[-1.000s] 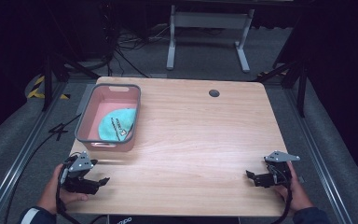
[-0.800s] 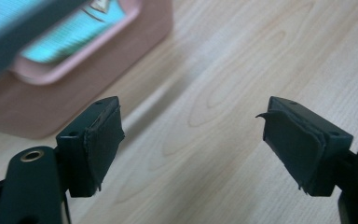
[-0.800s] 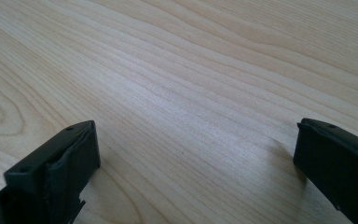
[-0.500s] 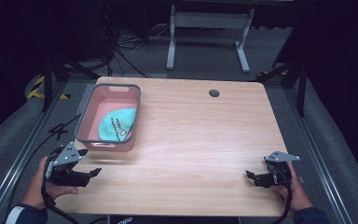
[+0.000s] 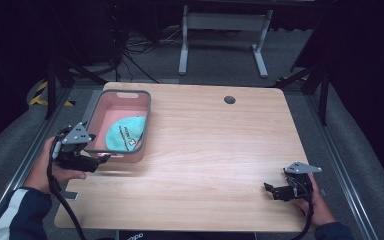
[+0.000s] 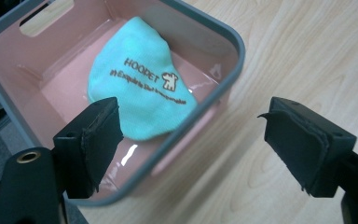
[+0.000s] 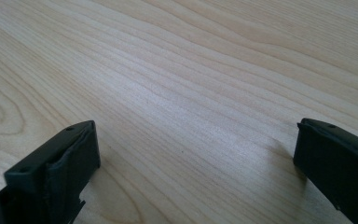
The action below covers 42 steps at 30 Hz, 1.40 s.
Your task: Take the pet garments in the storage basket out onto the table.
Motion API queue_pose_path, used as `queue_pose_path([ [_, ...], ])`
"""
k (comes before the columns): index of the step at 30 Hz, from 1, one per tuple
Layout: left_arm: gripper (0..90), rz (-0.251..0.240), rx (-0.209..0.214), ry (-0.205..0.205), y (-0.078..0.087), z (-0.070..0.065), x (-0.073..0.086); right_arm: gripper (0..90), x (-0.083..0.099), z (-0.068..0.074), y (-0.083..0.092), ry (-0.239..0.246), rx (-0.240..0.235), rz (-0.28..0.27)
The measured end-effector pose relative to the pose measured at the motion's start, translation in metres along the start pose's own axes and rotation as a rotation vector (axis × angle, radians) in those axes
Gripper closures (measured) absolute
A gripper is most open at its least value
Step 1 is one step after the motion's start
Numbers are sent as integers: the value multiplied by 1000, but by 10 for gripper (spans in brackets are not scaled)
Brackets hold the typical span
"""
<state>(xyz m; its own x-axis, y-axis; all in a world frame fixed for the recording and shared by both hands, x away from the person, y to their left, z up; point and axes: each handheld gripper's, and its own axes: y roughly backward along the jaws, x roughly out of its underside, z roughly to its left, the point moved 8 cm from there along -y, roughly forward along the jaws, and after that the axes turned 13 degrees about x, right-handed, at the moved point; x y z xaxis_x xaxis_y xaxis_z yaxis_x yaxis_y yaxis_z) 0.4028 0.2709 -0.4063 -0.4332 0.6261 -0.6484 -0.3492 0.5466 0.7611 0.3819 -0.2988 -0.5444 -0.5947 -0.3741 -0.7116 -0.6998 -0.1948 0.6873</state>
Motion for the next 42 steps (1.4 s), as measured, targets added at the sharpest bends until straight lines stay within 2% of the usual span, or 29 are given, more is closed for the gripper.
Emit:
queue_pose_path([
  [5,180,32,13,9,-14,16,-15,6,0,0,0,0,0,0],
  [8,179,36,32,23,-20,22,-22,6,0,0,0,0,0,0],
  [10,178,47,29,19,-23,26,-24,6,0,0,0,1,0,0],
  [15,180,96,45,29,-40,40,-32,6,0,0,0,0,0,0],
  [17,172,126,40,23,-49,48,-35,6,0,0,0,0,0,1],
  [19,166,162,64,35,-59,54,-37,6,0,0,0,1,0,1],
  [23,173,230,71,34,-78,65,-42,6,0,0,0,0,0,0],
  [25,172,252,94,45,-88,68,-45,6,0,0,0,0,0,1],
  [30,173,332,102,76,-109,78,-44,6,0,0,0,1,1,0],
  [33,179,356,106,85,-117,80,-42,7,1,-1,0,9,2,0],
  [35,191,397,111,84,-124,80,-40,7,1,-1,0,9,2,0],
  [36,197,424,100,91,-129,83,-39,7,1,-1,0,9,2,0],
  [39,172,446,91,108,-137,86,-35,7,1,0,0,8,0,0],
  [41,176,506,75,131,-144,92,-27,7,1,0,1,5,0,-1],
  [42,162,506,75,131,-144,92,-27,7,1,0,1,5,0,-1],
])
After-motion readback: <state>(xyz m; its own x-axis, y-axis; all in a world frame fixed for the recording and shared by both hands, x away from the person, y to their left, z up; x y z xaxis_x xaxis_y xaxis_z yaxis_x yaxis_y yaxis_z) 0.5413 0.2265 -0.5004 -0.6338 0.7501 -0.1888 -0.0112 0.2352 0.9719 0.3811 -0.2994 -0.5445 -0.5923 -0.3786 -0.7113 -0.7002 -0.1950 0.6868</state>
